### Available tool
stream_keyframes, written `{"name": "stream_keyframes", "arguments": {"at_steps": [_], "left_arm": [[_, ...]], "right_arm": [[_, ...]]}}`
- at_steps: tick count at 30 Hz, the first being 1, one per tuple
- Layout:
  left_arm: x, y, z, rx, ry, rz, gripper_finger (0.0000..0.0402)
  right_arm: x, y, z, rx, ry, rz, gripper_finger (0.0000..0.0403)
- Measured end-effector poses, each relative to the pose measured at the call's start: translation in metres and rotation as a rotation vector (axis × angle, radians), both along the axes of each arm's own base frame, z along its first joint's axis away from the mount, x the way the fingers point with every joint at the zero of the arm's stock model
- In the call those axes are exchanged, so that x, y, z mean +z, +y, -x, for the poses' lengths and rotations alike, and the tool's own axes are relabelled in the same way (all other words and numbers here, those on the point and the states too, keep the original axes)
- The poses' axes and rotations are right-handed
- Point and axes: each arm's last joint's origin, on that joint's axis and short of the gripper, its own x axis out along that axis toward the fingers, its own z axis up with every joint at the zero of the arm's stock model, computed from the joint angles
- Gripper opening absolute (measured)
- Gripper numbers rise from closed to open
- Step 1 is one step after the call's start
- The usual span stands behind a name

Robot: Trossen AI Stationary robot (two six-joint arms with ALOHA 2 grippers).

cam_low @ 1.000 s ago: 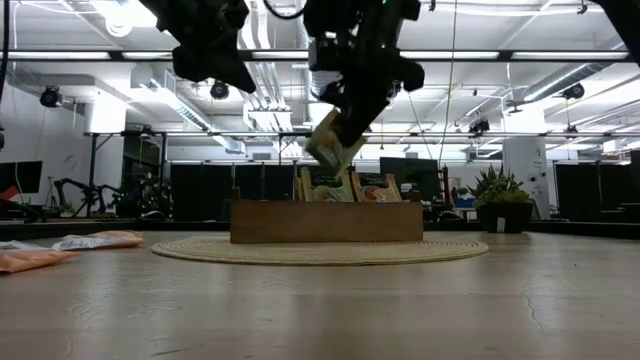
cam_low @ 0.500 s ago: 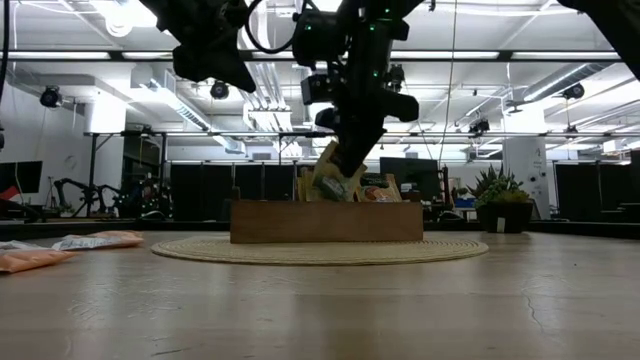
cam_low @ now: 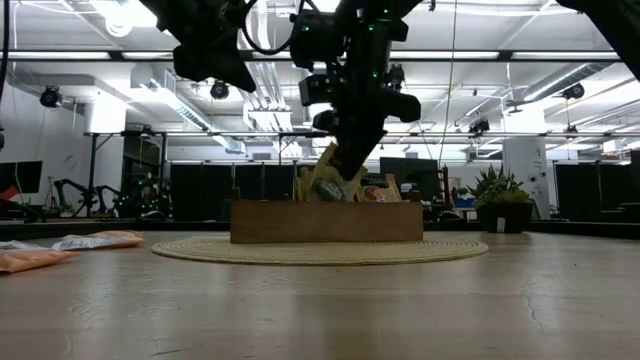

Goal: Pick & Place Tea
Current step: Put the yellow tea bag into the middle section of the wooden organizer

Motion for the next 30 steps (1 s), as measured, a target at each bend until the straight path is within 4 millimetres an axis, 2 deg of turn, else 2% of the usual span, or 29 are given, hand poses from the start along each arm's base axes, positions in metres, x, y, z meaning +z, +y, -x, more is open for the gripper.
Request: {"name": "stream_keyframes", "arguments": {"at_steps": [9,30], "left_arm": [[0.003,0.000,-0.002,0.000,-0.037,-0.004,0.0000],[0.003,0.000,-0.002,-0.003,-0.041,-0.003,0.0000]], "right_arm": [[-0.014,0.003,-0.005,-0.015,0.033,-0.010,0.0008],[-0.011,0.001,-0.002,-0.077,0.060,0.028,0.0008]]}}
